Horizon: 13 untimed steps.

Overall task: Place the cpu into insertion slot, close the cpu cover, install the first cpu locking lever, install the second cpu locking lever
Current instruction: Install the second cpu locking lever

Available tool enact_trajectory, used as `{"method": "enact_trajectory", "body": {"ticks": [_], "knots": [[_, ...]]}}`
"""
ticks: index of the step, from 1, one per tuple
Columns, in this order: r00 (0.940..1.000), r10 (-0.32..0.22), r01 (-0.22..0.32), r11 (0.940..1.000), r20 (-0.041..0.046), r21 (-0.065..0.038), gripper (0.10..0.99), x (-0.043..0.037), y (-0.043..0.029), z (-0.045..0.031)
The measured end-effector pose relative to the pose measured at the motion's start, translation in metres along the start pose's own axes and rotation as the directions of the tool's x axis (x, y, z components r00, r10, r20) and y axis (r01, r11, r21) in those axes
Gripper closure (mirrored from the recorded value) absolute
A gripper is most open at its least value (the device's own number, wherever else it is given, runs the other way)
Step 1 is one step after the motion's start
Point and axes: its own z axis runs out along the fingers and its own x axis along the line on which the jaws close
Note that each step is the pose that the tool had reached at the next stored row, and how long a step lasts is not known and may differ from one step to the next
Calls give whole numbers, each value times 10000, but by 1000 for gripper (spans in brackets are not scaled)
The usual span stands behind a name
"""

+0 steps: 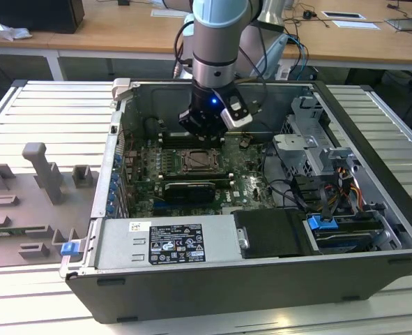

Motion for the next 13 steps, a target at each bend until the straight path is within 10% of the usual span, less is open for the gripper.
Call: {"method": "enact_trajectory", "body": {"ticks": [5, 9, 13], "knots": [[10000, 0, 0, 10000, -2, -2, 980, -6, 1, -325], [10000, 0, 0, 10000, -3, 0, 980, -1, -172, -338], [9997, 15, -17, 10000, -250, -84, 980, 0, -316, -313]]}}
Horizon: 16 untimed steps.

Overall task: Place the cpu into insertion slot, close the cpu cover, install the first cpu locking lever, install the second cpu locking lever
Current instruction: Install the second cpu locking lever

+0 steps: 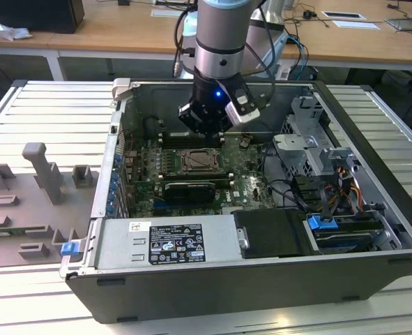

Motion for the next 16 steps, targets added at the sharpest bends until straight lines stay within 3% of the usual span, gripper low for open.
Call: {"method": "enact_trajectory", "body": {"ticks": [2, 3, 5, 8, 11, 16], "knots": [[10000, -8, 8, 10000, 0, -82, 980, 2, -50, 11], [10000, -19, 19, 9998, 0, -182, 980, 3, -113, 26], [10000, -47, 47, 9997, -1, -229, 980, 4, -156, 41], [9999, -110, 109, 9996, -7, -259, 980, 8, -320, 54], [9999, -122, 122, 9995, -5, -294, 980, 12, -377, 71], [9999, -122, 122, 9995, -6, -298, 980, 16, -411, 77]]}}
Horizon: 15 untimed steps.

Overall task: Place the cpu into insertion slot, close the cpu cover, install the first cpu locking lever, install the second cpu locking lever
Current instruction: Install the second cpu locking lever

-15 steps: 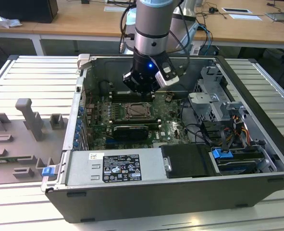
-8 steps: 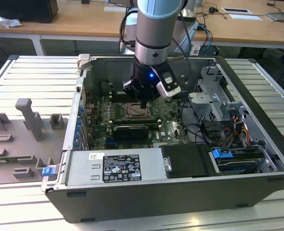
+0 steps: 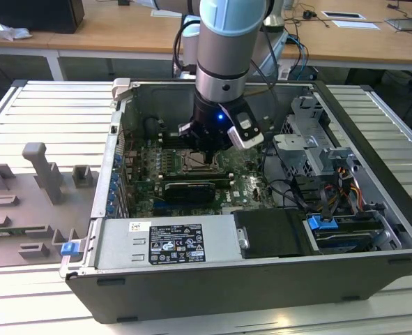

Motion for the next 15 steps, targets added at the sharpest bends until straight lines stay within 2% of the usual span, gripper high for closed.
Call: {"method": "enact_trajectory", "body": {"ticks": [5, 10, 12, 13, 14, 15], "knots": [[10000, -1, 1, 10000, 1, -26, 980, 2, -51, -6], [10000, -2, 2, 10000, 1, -27, 980, 1, -71, -7], [10000, 0, 0, 10000, 1, -72, 980, 3, -94, -8], [10000, -1, 1, 9999, 4, -124, 980, 3, -108, -9], [10000, -3, 3, 9997, 6, -229, 980, 4, -121, -4], [10000, -9, 9, 9992, 10, -393, 980, 16, -129, 5]]}}
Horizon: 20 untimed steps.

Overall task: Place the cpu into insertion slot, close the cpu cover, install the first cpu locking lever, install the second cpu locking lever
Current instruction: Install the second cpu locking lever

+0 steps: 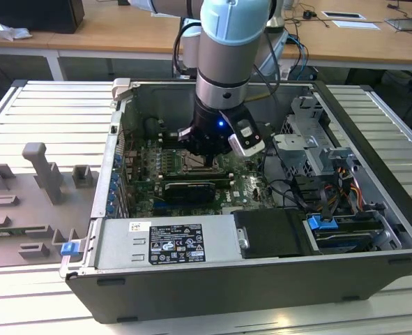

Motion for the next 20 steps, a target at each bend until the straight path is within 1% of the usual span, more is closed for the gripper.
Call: {"method": "enact_trajectory", "body": {"ticks": [1, 2, 3, 5, 7, 8, 13, 15, 16, 17, 18, 20], "knots": [[10000, -7, 7, 10000, 2, -77, 980, 26, 0, 3], [10000, -11, 11, 9999, 3, -114, 980, 56, 1, 5], [10000, -10, 10, 9999, 3, -161, 980, 130, 2, 11], [10000, -11, 11, 9998, 5, -201, 980, 194, 2, 20], [10000, -13, 14, 9996, 8, -296, 980, 217, 1, 35], [10000, -16, 17, 9993, 10, -386, 980, 240, -2, 61], [10000, -29, 30, 9991, 10, -422, 980, 274, -18, 160], [10000, -56, 56, 9991, 5, -428, 980, 308, -29, 228], [10000, -67, 67, 9990, 4, -441, 980, 320, -33, 252], [10000, -77, 77, 9989, 3, -467, 980, 329, -36, 260], [10000, -86, 86, 9986, 3, -527, 980, 341, -41, 266], [10000, -93, 93, 9976, 10, -686, 980, 358, -73, 269]]}}
